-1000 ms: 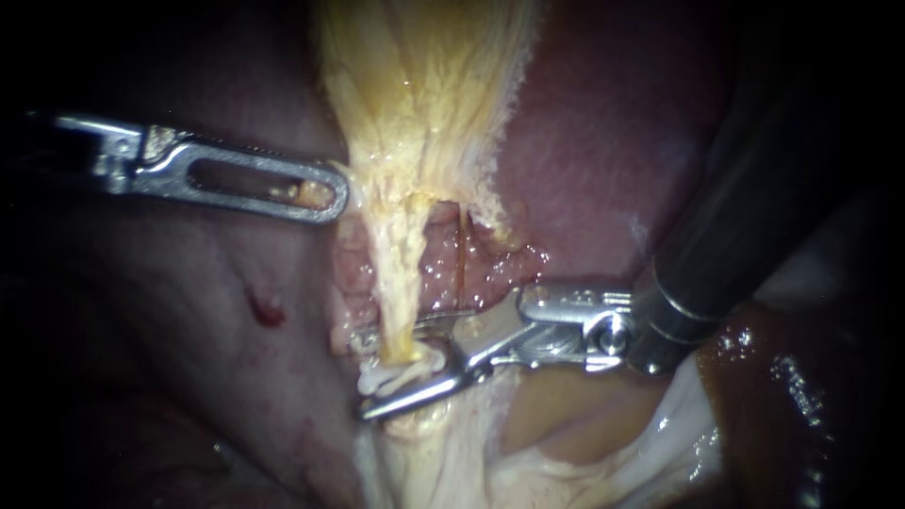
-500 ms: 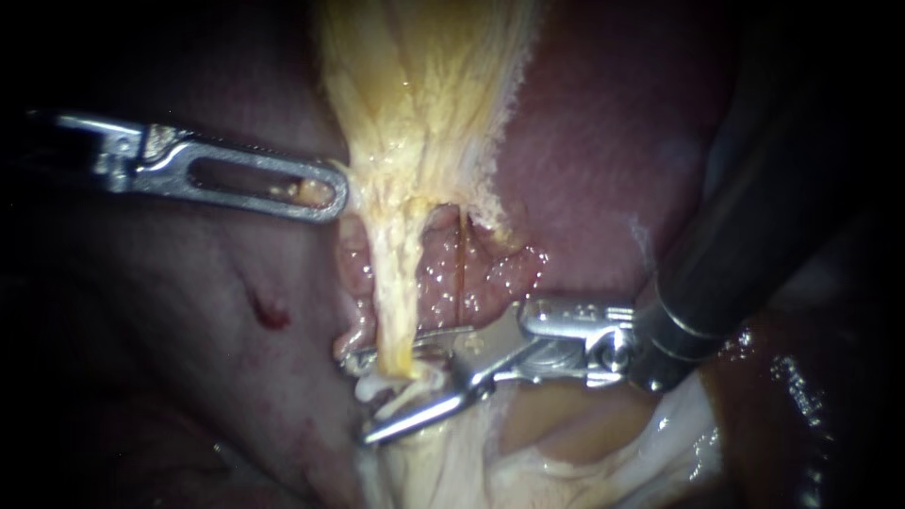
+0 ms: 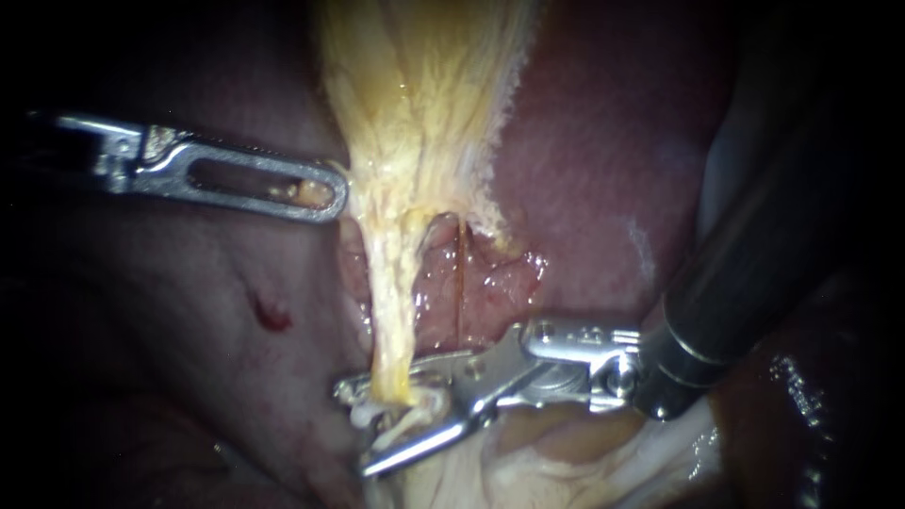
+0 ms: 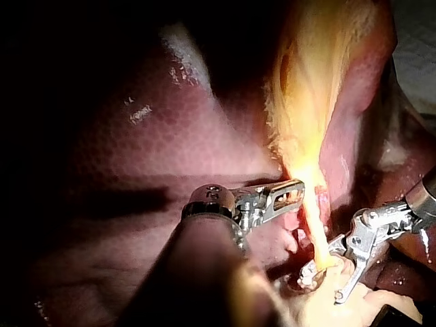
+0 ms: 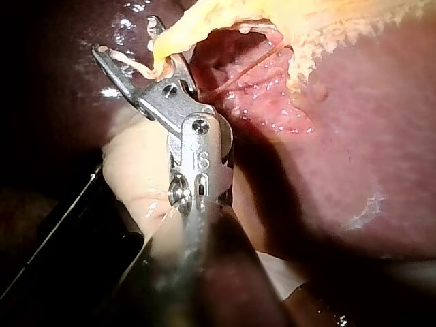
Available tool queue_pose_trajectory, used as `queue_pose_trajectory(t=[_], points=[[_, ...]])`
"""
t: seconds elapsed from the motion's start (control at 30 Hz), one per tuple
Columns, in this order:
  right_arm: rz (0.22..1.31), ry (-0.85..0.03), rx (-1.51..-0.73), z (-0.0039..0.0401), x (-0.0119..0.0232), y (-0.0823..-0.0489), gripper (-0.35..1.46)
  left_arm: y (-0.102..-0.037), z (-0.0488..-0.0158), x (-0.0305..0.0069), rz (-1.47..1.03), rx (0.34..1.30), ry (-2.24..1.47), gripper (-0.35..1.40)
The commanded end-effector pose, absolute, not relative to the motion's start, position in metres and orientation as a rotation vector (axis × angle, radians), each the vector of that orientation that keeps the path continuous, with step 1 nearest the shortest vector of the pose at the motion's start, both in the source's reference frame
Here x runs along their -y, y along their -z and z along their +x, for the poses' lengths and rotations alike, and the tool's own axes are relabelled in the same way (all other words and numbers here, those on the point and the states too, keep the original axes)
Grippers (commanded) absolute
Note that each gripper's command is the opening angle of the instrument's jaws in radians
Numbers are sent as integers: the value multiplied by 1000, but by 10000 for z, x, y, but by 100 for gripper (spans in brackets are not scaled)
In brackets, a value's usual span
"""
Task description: Clipping second clip left tube
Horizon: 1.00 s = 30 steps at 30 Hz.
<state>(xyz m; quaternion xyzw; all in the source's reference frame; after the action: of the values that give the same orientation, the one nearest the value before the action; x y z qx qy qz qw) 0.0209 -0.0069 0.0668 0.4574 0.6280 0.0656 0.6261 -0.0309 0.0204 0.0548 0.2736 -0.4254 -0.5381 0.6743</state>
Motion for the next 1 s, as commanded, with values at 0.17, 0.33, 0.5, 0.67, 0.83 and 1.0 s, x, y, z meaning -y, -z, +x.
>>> queue_pose_trajectory(t=[0.17, 0.33, 0.5, 0.67, 0.83, 1.0], points=[[1048, -151, -1440, 208, 68, -669, 46, -548, -309, -204, 616, 957, 1211, -35], [1037, -162, -1440, 206, 66, -673, 43, -548, -309, -204, 616, 957, 1211, -35], [1042, -166, -1437, 202, 64, -676, 36, -548, -309, -204, 616, 957, 1210, -35], [1021, -187, -1438, 200, 62, -678, 32, -549, -309, -204, 616, 957, 1210, -35], [1018, -191, -1438, 196, 60, -680, 21, -549, -309, -205, 616, 958, 1210, -35], [1019, -192, -1438, 193, 59, -679, -3, -550, -309, -205, 617, 958, 1210, -35]])
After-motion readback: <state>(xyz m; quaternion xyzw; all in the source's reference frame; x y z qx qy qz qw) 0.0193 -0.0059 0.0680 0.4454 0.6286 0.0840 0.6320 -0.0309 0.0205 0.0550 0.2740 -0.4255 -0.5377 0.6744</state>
